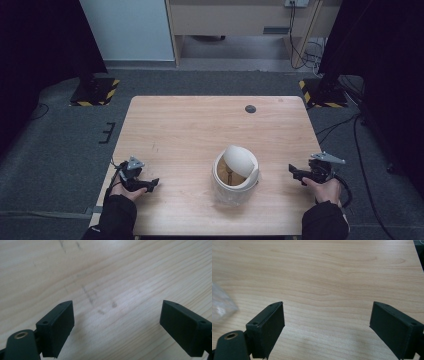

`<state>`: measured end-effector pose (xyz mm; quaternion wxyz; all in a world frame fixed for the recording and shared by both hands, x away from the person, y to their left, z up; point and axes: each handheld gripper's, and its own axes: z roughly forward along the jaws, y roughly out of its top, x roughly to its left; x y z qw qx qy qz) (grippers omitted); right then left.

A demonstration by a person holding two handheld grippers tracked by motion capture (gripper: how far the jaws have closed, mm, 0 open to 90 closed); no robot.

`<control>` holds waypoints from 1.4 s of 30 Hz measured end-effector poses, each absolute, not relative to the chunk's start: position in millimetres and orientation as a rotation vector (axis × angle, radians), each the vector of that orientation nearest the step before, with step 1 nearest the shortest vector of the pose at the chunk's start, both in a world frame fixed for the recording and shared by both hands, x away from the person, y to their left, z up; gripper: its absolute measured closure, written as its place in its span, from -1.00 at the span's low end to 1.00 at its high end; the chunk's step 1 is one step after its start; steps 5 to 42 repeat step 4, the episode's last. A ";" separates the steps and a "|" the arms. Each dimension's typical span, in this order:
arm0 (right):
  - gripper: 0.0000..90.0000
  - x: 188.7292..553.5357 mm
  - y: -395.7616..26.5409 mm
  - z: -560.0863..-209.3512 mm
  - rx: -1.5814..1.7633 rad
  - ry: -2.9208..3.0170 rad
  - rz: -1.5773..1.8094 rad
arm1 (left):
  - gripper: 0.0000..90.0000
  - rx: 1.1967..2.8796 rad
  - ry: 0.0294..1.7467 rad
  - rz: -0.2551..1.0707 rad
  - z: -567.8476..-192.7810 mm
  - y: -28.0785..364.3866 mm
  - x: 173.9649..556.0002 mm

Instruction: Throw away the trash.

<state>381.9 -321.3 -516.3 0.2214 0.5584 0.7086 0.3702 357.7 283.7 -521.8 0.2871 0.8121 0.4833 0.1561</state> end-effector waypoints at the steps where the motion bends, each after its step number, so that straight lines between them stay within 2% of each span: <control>1: -0.73 382.1 -321.7 -516.8 1.542 1.962 1.019 | -0.74 2.176 1.297 0.420 -523.4 284.5 357.8; 4: -0.74 382.7 -322.4 -518.2 1.538 1.964 1.012 | -0.79 2.175 1.302 0.425 -523.7 285.2 358.2; 42: -0.74 382.7 -322.4 -518.2 1.538 1.964 1.012 | -0.79 2.175 1.302 0.425 -523.7 285.2 358.2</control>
